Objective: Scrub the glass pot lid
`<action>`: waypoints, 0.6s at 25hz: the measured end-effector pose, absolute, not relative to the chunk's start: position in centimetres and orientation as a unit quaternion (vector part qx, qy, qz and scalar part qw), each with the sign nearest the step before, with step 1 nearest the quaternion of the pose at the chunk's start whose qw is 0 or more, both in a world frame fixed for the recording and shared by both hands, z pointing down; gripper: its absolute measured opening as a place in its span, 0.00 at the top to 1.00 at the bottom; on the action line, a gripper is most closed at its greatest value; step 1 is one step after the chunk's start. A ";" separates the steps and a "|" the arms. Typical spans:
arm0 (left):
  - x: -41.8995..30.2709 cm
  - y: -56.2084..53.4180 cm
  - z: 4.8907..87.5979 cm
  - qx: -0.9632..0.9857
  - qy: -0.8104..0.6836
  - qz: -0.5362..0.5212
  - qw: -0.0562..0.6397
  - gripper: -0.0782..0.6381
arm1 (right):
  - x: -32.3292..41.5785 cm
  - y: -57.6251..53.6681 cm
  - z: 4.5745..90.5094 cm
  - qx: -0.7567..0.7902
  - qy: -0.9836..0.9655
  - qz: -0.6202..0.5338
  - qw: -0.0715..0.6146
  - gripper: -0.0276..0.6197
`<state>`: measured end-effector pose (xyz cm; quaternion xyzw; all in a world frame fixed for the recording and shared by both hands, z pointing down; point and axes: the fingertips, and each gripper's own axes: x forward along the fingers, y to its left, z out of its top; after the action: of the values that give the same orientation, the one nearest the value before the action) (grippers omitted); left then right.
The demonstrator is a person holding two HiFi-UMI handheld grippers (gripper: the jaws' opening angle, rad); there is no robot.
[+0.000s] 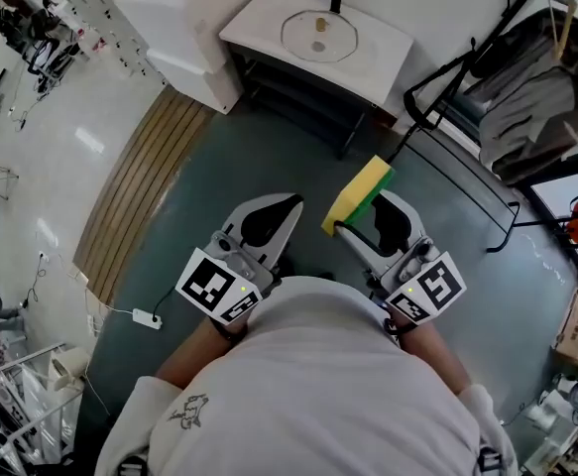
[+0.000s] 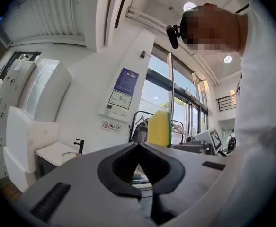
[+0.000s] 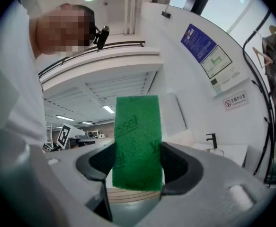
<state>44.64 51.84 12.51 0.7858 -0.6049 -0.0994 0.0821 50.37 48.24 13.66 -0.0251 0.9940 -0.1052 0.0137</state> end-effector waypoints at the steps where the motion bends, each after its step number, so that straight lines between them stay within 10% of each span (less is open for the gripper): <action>1: 43.2 51.9 12.6 0.786 -0.605 -0.099 0.083 0.89 | 48.9 48.2 13.8 -0.026 0.994 -0.107 0.012 0.51; 15: 24.5 53.5 11.7 0.779 -0.614 -0.096 0.077 0.89 | 29.6 49.1 12.6 -0.007 0.995 -0.099 0.010 0.51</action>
<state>24.54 53.48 11.69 0.7794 -0.6143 -0.0961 0.0769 29.57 49.06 12.59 -0.0069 0.9950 -0.0987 0.0101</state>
